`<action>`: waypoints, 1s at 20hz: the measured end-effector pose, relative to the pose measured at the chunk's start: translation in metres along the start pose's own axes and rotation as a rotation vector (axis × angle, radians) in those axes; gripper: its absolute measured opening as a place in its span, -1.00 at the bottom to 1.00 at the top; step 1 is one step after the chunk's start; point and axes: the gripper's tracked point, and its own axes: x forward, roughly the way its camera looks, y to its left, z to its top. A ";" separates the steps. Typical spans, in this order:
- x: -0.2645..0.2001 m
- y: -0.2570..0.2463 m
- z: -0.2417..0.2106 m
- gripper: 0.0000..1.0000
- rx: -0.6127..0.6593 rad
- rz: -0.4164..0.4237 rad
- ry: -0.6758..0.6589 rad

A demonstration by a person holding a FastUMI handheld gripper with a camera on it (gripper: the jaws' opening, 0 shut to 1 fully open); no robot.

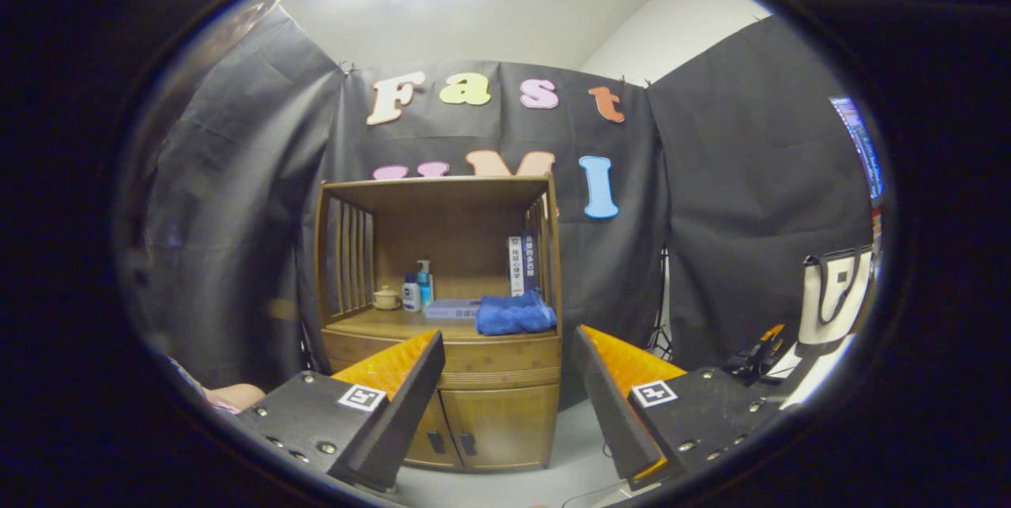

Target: Pull open the drawer, take out the items inside it, and place them on the countertop above the cabinet.

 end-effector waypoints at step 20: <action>0.210 0.113 -0.203 0.96 -0.075 0.070 0.274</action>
